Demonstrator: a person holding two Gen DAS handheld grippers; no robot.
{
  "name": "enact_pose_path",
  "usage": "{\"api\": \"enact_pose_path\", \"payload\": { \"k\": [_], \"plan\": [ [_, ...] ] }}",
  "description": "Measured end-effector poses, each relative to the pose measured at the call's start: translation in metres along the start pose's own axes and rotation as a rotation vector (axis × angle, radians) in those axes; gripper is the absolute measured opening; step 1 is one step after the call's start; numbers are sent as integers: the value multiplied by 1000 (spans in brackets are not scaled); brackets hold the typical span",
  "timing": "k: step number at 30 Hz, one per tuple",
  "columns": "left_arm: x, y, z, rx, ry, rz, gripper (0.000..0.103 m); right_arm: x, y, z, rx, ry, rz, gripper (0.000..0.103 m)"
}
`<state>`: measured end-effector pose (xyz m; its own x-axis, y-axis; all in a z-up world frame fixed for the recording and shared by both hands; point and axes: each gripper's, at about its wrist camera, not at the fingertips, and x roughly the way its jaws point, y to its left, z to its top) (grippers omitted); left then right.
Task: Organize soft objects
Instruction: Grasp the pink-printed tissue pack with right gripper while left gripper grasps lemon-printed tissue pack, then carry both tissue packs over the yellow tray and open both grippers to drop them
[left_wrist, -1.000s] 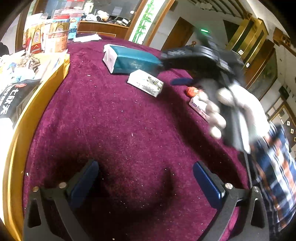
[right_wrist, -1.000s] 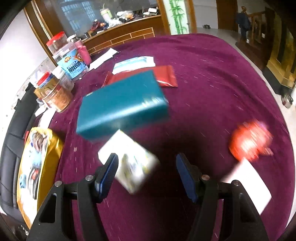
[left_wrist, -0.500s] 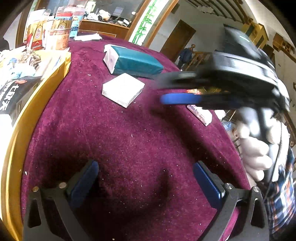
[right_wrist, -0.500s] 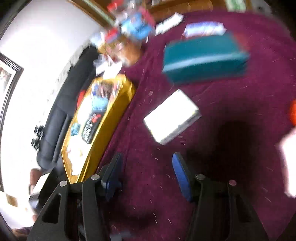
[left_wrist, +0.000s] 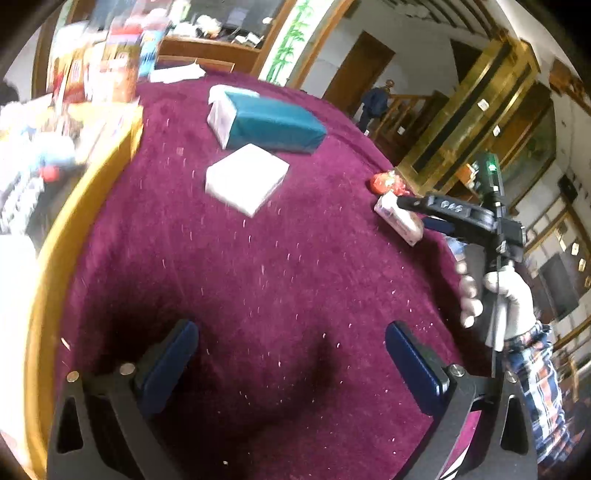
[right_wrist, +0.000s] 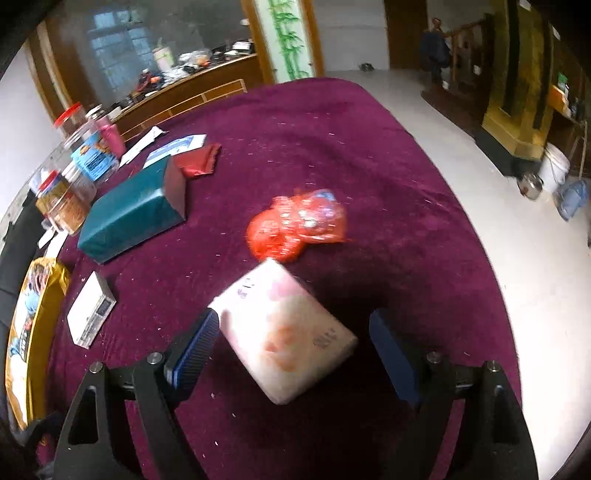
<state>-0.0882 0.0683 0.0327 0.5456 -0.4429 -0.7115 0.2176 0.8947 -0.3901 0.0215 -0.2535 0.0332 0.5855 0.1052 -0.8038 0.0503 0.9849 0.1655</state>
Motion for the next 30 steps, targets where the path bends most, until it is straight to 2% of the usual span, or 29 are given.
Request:
{"api": "enact_pose_path", "payload": {
  "k": [3, 6, 7, 8, 11, 14, 18, 21, 22, 23, 24, 25, 30],
  "plan": [
    [-11, -9, 29, 85, -47, 96, 102, 8, 10, -1, -42, -13, 26, 84],
    [-6, -9, 56, 124, -54, 173, 102, 17, 25, -5, -80, -21, 30, 83],
    [1, -9, 65, 140, -50, 203, 102, 22, 28, -6, -88, -24, 30, 77],
    [12, -9, 74, 160, -38, 238, 102, 24, 28, -7, -93, -28, 29, 76],
    [43, -6, 89, 197, 12, 276, 102, 22, 29, -7, -99, -27, 35, 74],
    [79, -11, 97, 268, 51, 326, 102, 20, 34, -11, -111, -32, 45, 74],
    [112, -12, 102, 313, 98, 375, 102, 20, 38, -15, -136, -34, 41, 74],
    [124, -12, 106, 320, 103, 371, 102, 20, 35, -13, -122, -33, 58, 74],
    [125, -10, 107, 304, 114, 360, 100, 20, 34, -12, -115, -33, 64, 74],
    [122, -6, 108, 268, 123, 314, 81, 20, 33, -12, -110, -33, 67, 74],
    [117, -3, 109, 239, 120, 290, 72, 20, 33, -12, -107, -34, 67, 74],
    [114, -4, 109, 240, 117, 304, 54, 20, 33, -12, -106, -35, 68, 74],
    [84, 3, 101, 197, 73, 261, 54, 19, 31, -12, -94, -41, 69, 74]
  ]
}}
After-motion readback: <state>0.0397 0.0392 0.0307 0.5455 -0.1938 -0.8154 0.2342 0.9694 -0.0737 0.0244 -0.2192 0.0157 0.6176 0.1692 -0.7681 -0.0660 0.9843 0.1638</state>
